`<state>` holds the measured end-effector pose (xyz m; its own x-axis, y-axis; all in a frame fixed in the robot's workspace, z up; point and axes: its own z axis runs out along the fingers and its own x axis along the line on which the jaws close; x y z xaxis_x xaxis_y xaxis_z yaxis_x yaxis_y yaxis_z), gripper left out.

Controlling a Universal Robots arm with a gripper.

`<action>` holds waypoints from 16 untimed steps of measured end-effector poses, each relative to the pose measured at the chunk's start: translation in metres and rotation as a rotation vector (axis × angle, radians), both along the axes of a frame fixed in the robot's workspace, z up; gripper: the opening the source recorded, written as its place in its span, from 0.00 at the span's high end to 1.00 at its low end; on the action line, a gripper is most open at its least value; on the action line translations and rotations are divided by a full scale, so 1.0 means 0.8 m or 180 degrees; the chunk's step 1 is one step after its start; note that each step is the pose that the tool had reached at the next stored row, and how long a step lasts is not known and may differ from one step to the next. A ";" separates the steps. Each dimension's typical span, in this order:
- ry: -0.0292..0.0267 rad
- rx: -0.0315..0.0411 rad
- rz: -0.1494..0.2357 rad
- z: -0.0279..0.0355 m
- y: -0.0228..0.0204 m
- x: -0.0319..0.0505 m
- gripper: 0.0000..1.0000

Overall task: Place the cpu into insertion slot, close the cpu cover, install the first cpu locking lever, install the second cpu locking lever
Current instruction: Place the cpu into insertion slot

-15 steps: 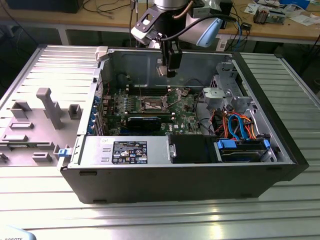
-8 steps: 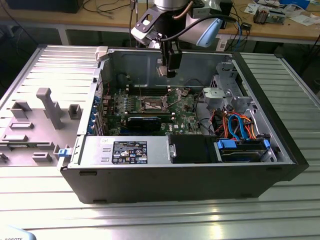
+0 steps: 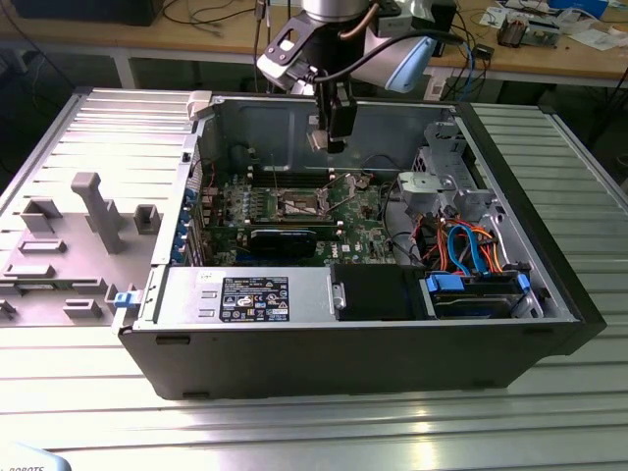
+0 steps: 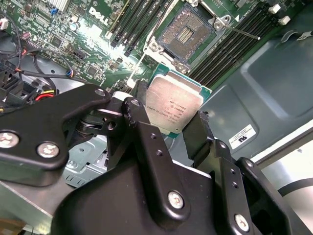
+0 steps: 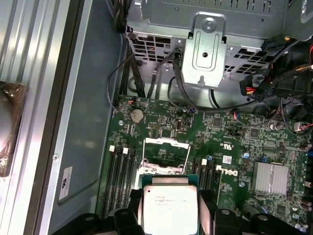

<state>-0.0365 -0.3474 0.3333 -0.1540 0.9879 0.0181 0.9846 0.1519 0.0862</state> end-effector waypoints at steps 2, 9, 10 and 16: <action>0.0000 0.0000 -0.0002 -0.0005 -0.0002 0.000 0.46; 0.0000 0.0000 -0.0002 -0.0005 -0.0007 0.000 0.46; 0.0000 0.0000 -0.0002 -0.0005 -0.0007 0.000 0.46; 0.0000 0.0000 -0.0002 -0.0046 -0.0008 0.000 0.46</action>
<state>-0.0366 -0.3480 0.3296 -0.1532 0.9880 0.0181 0.9847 0.1511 0.0863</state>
